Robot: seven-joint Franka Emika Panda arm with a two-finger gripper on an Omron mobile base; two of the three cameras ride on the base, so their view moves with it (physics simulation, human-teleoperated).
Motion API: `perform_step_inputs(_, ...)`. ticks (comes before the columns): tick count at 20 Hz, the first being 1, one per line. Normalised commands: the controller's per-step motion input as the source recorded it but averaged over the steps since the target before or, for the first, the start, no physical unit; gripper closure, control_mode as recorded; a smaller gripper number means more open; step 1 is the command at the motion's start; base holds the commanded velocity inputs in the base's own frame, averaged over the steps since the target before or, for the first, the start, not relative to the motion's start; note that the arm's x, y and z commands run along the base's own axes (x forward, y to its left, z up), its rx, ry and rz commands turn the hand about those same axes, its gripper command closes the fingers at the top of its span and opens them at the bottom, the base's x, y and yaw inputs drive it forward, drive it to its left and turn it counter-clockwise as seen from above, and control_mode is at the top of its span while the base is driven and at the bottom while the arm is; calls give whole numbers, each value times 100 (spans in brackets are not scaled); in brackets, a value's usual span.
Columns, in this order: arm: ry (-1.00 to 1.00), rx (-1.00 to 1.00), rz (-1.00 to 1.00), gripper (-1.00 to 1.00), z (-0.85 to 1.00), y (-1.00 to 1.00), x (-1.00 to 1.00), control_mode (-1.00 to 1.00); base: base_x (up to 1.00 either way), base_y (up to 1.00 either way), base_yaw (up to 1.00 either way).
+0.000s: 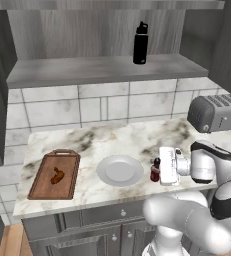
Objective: Pick the chicken drumstick from the plate and place it on the cutting board. Then pick the condiment bottle from the cabinet and place it next to the cutting board.
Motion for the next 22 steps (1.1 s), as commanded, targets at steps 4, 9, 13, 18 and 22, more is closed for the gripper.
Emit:
perform_step_inputs(4, 0, 1, 0, 100, -6, -3, 7, -100, 0, 0, 0)
perform_step_inputs(9, 0, 0, 0, 100, 0, -7, 8, -100, 0, 0, 0)
perform_step_inputs(13, 0, 0, 0, 100, 0, -5, 6, -100, 0, 0, 0)
perform_step_inputs(18, 0, 0, 0, 100, -4, -6, 4, -100, 0, 0, 0)
perform_step_inputs(22, -2, 0, 0, 100, -22, -11, 2, -100, 0, 0, 0)
